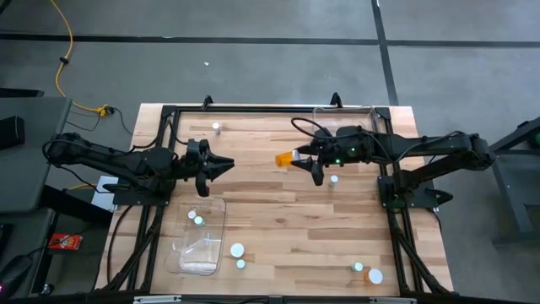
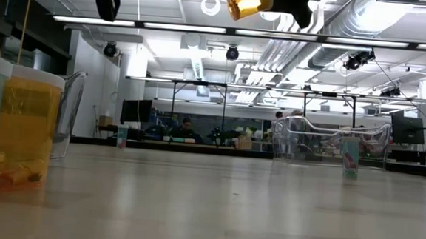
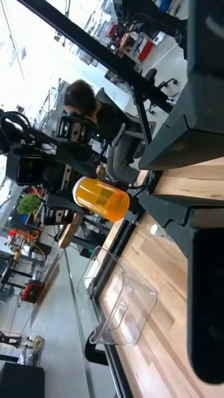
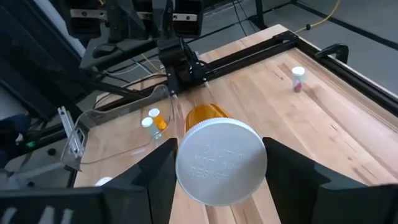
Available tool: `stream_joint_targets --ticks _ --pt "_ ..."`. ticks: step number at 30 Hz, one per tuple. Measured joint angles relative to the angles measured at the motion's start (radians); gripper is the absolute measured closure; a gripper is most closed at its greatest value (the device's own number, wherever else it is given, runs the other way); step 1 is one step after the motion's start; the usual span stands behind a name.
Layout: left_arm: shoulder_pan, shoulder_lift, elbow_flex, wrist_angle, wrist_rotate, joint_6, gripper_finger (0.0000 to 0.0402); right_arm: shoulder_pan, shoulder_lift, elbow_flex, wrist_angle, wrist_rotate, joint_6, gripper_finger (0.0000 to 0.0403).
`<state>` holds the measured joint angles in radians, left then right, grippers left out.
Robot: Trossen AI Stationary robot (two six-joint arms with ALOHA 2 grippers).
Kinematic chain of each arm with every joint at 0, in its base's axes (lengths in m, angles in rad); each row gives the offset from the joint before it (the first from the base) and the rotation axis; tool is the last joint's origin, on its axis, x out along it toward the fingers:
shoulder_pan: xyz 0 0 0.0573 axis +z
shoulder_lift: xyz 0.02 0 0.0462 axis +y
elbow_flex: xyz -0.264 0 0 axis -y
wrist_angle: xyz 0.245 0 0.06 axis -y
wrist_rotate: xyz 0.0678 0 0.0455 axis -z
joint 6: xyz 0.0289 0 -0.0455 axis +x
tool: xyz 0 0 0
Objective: Pick and place medicine bottles into bin by pill shape (circle, oval)
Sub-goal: Put the large orange capsule bottle into the top transparent bin
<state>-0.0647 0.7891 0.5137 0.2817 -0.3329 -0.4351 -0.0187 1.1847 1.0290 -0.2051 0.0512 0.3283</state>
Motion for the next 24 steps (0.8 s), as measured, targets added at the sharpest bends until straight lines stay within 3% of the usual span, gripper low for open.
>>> stream_joint_targets --ticks 4,9,13,18,24 --pt "0.0 0.0 0.0 0.0 0.017 0.0 0.0339 -0.034 -0.045 0.042 -0.134 0.02 -0.011 0.0212" --pt "0.005 0.0 0.0 0.0 0.016 0.004 0.0339 -0.114 -0.061 0.183 -0.568 0.15 0.007 0.0212" --pt "0.028 0.0 0.0 0.0 0.02 0.001 0.0339 -0.214 -0.061 0.205 -0.808 0.231 0.082 0.0212" --pt "0.055 0.0 0.0 0.001 0.049 -0.008 0.0339 -0.392 -0.055 0.139 -0.91 0.301 0.167 0.0212" --pt "0.067 0.0 0.0 0.001 0.065 -0.015 0.0339 -0.62 0.047 0.126 -0.907 0.272 0.165 0.0212"
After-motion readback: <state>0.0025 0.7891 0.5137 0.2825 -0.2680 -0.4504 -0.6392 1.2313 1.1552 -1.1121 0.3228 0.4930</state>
